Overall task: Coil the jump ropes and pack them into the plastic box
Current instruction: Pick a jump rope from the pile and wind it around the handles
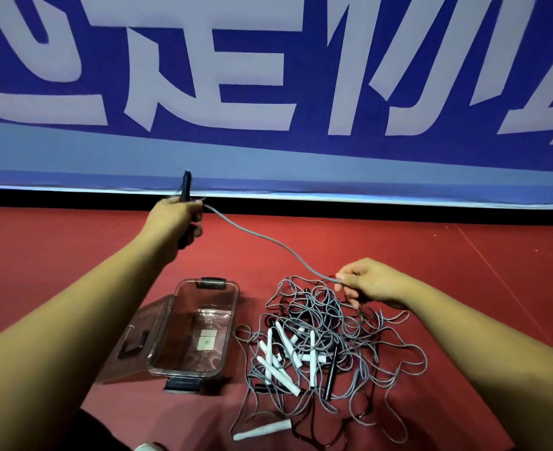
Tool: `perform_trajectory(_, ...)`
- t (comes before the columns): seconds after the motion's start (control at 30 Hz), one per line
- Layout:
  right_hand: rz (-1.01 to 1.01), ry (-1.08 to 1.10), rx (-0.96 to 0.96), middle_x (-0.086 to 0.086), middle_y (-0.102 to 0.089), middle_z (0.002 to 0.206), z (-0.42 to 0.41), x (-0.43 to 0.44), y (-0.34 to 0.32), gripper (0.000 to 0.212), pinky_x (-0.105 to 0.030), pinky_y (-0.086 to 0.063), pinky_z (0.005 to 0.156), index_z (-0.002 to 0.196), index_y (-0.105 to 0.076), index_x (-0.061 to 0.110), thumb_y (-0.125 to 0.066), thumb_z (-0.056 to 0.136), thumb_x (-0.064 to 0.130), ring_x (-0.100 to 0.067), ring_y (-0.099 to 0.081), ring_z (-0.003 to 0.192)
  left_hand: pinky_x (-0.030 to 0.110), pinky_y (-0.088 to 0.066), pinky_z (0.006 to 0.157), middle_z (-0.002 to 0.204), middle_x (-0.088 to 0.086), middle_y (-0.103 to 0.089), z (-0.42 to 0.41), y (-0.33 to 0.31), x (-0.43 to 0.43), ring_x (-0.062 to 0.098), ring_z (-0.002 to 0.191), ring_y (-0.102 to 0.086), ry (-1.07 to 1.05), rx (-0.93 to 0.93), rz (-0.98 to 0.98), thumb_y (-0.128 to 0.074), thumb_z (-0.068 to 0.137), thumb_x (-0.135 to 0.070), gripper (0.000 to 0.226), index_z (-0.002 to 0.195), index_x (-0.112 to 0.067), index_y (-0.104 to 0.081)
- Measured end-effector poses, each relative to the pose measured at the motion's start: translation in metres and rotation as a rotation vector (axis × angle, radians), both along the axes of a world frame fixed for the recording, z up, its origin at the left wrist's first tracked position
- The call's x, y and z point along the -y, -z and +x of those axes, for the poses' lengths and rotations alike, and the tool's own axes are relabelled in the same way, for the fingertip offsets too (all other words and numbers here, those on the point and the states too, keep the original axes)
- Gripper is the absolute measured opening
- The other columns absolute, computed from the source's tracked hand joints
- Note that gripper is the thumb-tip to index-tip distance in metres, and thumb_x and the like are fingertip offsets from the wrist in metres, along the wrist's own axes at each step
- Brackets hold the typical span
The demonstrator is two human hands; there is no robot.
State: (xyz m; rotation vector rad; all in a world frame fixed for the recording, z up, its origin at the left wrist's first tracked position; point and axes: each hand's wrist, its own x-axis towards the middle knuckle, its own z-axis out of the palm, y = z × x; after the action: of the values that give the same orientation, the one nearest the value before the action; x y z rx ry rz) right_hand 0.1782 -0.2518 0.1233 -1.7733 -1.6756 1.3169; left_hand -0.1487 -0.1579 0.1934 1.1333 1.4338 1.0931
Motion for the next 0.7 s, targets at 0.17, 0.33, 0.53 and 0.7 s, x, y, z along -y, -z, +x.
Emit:
perform_trajectory(0.17, 0.12, -0.067, 0.021, 0.008, -0.047, 0.051, -0.041, -0.001, -0.026, 0.03, -0.018, -0.035, 0.048, 0.078, -0.066, 0.012, -0.049, 0.101, 0.02, -0.007, -0.04, 0.045, 0.018, -0.028, 0.033, 0.072, 0.008, -0.067, 0.004, 0.004, 0.01, 0.018, 0.038, -0.061, 0.194, -0.549, 0.091, -0.066, 0.09, -0.014, 0.007, 0.095, -0.019, -0.064)
perform_trajectory(0.33, 0.237, 0.002, -0.278, 0.007, -0.041, 0.049, -0.075, -0.004, -0.047, 0.031, -0.017, -0.032, 0.046, 0.08, -0.062, 0.007, -0.044, 0.103, 0.016, -0.007, -0.036, 0.043, 0.019, -0.023, 0.039, 0.105, 0.005, -0.075, 0.052, -0.004, 0.048, 0.015, 0.038, -0.052, 0.683, -0.174, -0.063, -0.062, 0.096, -0.022, 0.017, 0.109, -0.011, -0.063)
perform_trajectory(0.53, 0.23, -0.041, -0.341, 0.002, -0.046, 0.054, -0.064, -0.002, -0.048, 0.029, -0.021, -0.032, 0.048, 0.085, -0.063, 0.006, -0.047, 0.102, 0.023, -0.014, -0.038, 0.048, 0.016, -0.021, 0.036, 0.054, -0.005, -0.05, 0.064, -0.002, 0.051, 0.008, 0.036, -0.035, 0.638, -0.052, -0.066, -0.061, 0.096, -0.013, 0.012, 0.084, -0.012, -0.057)
perform_trajectory(0.7, 0.124, -0.195, -0.113, 0.003, -0.049, 0.059, -0.035, 0.001, -0.035, 0.024, -0.03, -0.046, 0.063, 0.092, -0.066, 0.006, -0.048, 0.102, 0.019, -0.016, -0.055, 0.06, 0.018, -0.019, 0.042, 0.065, 0.005, -0.044, 0.043, -0.001, 0.024, 0.01, 0.037, -0.034, 0.255, 0.001, 0.018, -0.061, 0.095, -0.013, 0.013, 0.082, -0.012, -0.057)
